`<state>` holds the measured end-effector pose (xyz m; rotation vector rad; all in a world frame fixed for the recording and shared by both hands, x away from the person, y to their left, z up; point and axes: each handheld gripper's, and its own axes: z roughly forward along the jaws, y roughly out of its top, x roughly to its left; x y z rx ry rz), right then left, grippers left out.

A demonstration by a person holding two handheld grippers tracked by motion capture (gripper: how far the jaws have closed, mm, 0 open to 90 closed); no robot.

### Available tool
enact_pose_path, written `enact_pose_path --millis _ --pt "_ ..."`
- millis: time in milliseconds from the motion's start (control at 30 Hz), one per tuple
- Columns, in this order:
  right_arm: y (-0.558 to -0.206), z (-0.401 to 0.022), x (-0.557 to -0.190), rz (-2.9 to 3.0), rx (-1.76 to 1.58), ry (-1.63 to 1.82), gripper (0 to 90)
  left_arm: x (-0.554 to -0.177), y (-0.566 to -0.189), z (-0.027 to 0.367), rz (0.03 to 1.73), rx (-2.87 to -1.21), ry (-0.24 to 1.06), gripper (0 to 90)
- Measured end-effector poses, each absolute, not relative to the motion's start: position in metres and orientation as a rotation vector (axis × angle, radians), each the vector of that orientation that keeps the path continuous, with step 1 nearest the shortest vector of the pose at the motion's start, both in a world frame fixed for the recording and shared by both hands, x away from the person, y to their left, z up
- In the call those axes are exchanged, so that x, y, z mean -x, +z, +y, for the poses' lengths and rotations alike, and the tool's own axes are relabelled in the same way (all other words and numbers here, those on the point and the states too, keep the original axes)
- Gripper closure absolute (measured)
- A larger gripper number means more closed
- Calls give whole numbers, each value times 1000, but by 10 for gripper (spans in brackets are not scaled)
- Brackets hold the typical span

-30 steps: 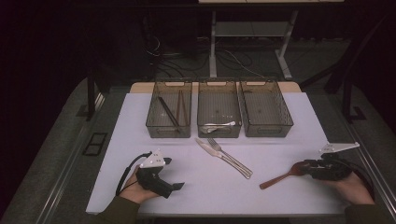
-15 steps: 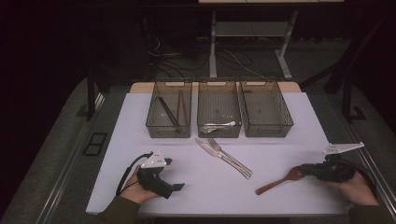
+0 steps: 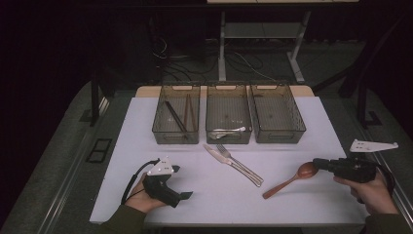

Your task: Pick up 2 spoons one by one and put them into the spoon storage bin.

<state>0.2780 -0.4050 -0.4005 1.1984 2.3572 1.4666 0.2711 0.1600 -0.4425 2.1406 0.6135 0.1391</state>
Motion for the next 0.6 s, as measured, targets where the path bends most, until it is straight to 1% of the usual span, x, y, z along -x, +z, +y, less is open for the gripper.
enact_pose_path --millis 133,367,600 --pt "-389 -399 -285 2331 -1166 1441 865 -271 -443 160 616 -2141 135 0" --pt "-382 -386 -299 2313 -1172 1417 866 -271 -443 159 614 -2139 132 0" --pt "-370 -379 -308 2263 -1174 1465 866 -271 -443 159 610 -2142 129 0"
